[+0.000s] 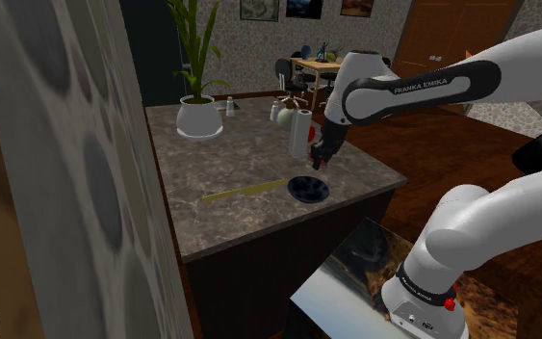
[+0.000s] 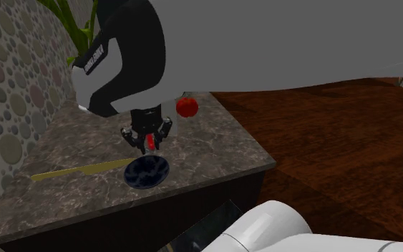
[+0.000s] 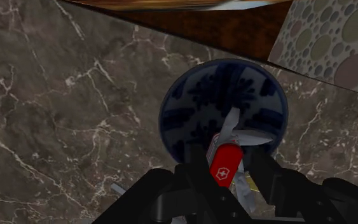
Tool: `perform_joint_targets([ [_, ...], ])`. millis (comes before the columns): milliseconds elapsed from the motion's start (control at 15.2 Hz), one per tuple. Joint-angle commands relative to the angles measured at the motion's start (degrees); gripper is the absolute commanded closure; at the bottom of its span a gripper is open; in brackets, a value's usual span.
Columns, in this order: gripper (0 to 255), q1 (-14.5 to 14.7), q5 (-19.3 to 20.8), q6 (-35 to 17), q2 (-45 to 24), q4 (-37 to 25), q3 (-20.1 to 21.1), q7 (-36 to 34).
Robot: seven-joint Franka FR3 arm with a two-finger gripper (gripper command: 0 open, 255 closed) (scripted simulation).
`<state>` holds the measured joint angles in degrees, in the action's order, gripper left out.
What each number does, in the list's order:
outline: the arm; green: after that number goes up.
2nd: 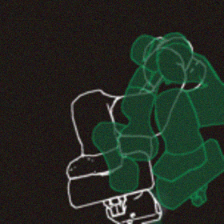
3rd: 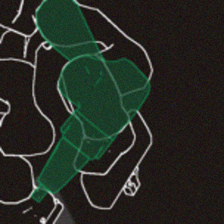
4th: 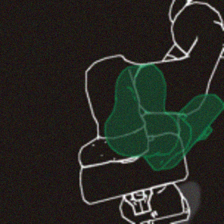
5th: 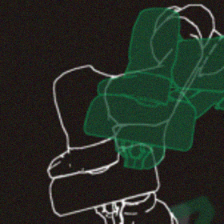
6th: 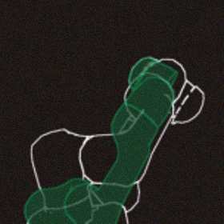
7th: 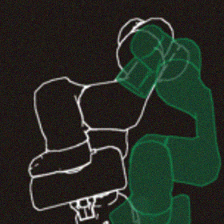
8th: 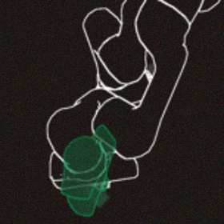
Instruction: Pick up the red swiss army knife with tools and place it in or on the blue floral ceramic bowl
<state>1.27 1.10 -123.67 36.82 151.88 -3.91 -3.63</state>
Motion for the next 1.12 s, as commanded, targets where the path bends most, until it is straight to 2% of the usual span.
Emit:
perform_joint_targets([
  [0, 255, 1.63, -1.35, -0.52, -0.65, -0.14, 2.83, -3.45],
  [1056, 255, 1.72, -1.46, -14.6, -6.87, 7.71, 2.67, -3.21],
])
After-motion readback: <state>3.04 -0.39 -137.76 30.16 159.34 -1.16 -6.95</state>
